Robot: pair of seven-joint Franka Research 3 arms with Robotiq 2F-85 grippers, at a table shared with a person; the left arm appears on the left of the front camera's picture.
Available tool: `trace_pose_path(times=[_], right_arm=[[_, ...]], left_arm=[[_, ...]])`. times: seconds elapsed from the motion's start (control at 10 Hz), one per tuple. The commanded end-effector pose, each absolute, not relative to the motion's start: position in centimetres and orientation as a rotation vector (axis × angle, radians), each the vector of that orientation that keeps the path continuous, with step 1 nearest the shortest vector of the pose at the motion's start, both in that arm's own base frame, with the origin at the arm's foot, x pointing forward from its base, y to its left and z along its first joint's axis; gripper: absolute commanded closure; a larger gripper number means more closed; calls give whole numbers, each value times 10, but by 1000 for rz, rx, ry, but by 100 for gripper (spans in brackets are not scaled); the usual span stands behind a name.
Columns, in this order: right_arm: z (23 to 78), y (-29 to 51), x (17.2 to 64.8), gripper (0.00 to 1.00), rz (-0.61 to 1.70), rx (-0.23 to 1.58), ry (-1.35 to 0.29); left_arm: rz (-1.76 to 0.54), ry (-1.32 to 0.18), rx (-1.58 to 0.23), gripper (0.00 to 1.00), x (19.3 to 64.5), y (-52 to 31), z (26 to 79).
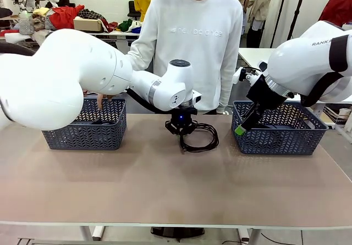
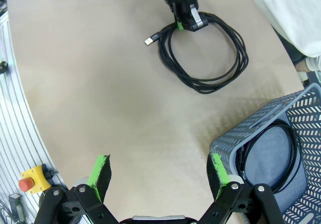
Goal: Organize the cables according to human instructions.
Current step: Pick up a bundle of cables and place it in the basket indicated by the human.
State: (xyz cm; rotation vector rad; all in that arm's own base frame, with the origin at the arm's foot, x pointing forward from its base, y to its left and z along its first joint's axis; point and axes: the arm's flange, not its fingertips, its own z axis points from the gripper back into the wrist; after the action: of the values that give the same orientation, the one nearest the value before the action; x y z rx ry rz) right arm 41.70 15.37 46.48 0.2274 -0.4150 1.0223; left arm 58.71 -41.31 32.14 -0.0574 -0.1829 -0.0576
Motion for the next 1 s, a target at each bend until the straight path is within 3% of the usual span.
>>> trace_pose_path(times=[0.0,0.3,0.9], right_arm=[[466,155,416,0,1021,225,-419],[466,155,416,0,1021,225,-419],[466,155,416,0,1021,225,-419]], left_arm=[[-28,-199,-71,100,587,-409,322],[-5,-210,-80,100,581,-405,337],[20,-308,-118,100,540,-338,458]])
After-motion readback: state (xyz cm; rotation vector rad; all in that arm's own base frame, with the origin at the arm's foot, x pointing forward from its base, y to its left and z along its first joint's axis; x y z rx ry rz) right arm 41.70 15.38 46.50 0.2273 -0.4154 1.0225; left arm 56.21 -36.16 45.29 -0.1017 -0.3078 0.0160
